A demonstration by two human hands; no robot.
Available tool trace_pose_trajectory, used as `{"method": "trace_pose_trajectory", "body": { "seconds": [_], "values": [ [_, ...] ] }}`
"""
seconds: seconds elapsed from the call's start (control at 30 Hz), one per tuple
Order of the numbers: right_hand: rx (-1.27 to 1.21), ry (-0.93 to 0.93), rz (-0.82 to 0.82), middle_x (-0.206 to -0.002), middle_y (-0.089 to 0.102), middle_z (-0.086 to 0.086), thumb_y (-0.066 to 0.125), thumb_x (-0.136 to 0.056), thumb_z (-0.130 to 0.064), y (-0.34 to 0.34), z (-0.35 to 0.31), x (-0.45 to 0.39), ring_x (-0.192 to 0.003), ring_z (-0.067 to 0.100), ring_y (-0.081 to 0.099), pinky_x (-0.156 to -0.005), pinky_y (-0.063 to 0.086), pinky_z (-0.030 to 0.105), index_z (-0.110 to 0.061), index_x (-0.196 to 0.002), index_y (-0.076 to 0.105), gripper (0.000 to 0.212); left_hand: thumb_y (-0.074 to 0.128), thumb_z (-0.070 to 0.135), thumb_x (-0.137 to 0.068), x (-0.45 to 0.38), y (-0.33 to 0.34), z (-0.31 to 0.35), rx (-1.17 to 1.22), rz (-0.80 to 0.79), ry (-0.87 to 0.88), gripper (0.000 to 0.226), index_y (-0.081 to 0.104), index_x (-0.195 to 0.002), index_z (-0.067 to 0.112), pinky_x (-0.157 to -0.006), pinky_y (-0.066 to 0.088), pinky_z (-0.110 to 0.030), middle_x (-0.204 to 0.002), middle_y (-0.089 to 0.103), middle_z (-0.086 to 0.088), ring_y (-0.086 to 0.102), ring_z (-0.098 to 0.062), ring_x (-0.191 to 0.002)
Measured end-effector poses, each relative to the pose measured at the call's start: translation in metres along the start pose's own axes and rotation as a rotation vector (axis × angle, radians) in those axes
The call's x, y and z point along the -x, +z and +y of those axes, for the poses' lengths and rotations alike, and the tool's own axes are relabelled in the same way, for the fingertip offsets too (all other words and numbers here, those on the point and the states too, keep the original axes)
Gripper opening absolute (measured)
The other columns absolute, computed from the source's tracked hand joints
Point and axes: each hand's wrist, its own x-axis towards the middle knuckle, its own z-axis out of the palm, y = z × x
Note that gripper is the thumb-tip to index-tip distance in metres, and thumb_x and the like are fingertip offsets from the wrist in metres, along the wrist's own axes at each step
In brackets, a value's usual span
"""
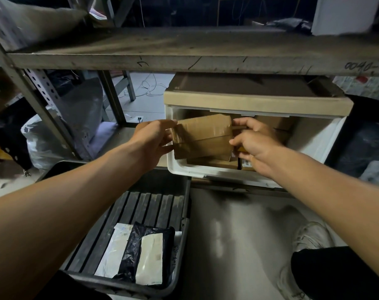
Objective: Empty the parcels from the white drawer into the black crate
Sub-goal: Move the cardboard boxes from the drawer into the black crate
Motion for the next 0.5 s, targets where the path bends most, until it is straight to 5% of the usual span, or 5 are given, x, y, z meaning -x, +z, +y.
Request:
{"method": "trace_pose_trajectory", "body": {
  "seconds": [0.17, 0.27, 0.37, 0.5],
  "values": [
    [-0.017, 0.015, -0.043, -0.113, 0.064, 0.004, 0.065, -0.083, 0.004, 0.0018, -0.0007, 0.0018, -0.117, 0.027, 0.057, -0.103, 0.048, 0.056, -0.026, -0.093, 0.065, 0.032, 0.061, 0.003, -0.094, -0.0009, -0.0020, -0.0003, -0.020, -0.004, -0.037, 0.005, 0.060, -0.091, 0.007, -0.063, 0.054, -0.026, -0.090, 0.058, -0.010, 0.059, -0.017, -0.081],
    [-0.041, 0.022, -0.068, -0.111, 0.062, 0.006, 0.066, -0.084, -0.009, 0.0001, 0.0005, 0.0015, -0.118, 0.028, 0.056, -0.105, 0.044, 0.058, -0.023, -0.093, 0.063, 0.017, 0.057, -0.012, -0.089, -0.0007, -0.0026, -0.0042, -0.006, -0.029, -0.016, 0.035, 0.056, -0.121, 0.001, -0.072, 0.057, -0.030, -0.112, 0.064, -0.015, 0.064, -0.023, -0.101],
    [-0.019, 0.015, -0.088, -0.122, 0.061, 0.006, 0.069, -0.082, -0.024, -0.0013, 0.0023, 0.0009, -0.120, 0.028, 0.055, -0.107, 0.042, 0.059, -0.026, -0.109, 0.062, 0.028, 0.058, -0.017, -0.085, -0.0036, -0.0070, -0.0071, -0.036, -0.088, 0.004, 0.064, 0.046, -0.142, 0.010, -0.075, 0.061, -0.036, -0.128, 0.062, -0.017, 0.064, -0.030, -0.111],
    [0.011, 0.016, -0.137, -0.125, 0.061, 0.004, 0.066, -0.090, -0.031, 0.0001, 0.0038, 0.0010, -0.118, 0.025, 0.055, -0.108, 0.039, 0.059, -0.029, -0.126, 0.059, 0.037, 0.054, -0.012, -0.090, 0.0028, -0.0025, -0.0052, -0.098, -0.093, 0.044, 0.054, 0.051, -0.138, 0.014, -0.081, 0.052, -0.043, -0.123, 0.061, -0.012, 0.062, -0.027, -0.107]
  ]
}}
